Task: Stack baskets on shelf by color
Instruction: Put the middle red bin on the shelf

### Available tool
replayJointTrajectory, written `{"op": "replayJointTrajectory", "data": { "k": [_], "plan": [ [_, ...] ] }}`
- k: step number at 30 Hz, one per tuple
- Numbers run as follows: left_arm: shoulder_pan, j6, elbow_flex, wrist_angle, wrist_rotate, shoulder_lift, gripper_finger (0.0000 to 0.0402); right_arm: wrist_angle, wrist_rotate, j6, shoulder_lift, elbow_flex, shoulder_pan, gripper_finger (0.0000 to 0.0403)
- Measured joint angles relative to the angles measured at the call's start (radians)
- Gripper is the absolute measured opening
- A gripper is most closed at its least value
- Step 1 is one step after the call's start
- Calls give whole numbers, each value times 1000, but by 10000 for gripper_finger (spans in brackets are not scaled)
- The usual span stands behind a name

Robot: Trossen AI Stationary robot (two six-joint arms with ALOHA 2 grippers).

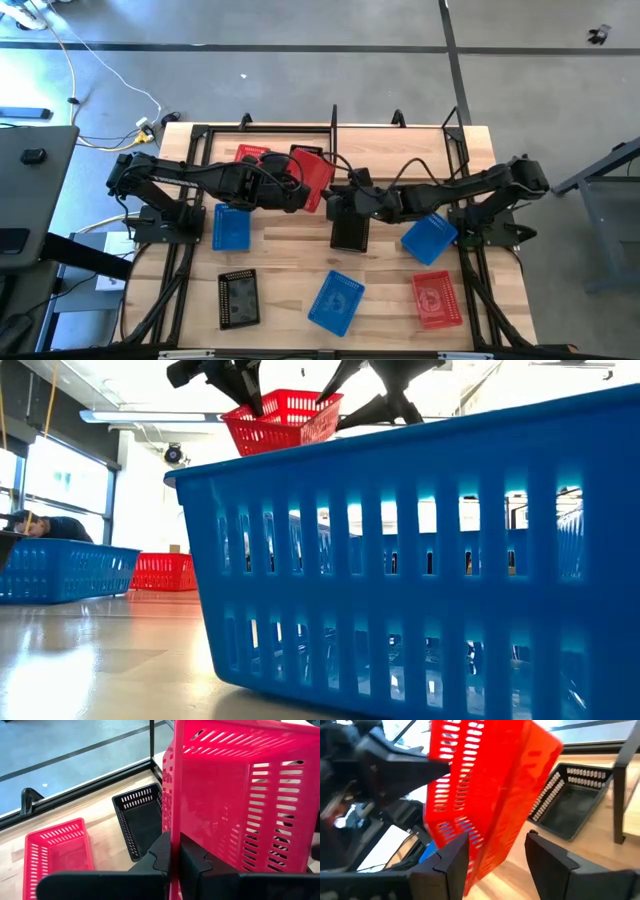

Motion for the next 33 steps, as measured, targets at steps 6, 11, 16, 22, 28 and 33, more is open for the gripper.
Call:
{"op": "replayJointTrajectory", "data": {
  "k": [6,11,16,22,28,33],
  "plan": [
    [-1,0,0,0,0,0,5,-1,-6,52,9,0,-33,177],
    [-10,28,0,23,1,0,5,1,-14,89,15,0,-50,172],
    [-16,77,0,67,3,0,5,3,-55,89,20,0,-62,126],
    [-16,94,0,70,19,0,6,1,-49,63,20,-1,-63,23],
    [-16,115,0,73,44,0,27,-4,-41,70,20,-1,-63,18],
    [-16,158,0,77,92,0,62,-32,-22,87,20,-1,-63,3]
  ]
}}
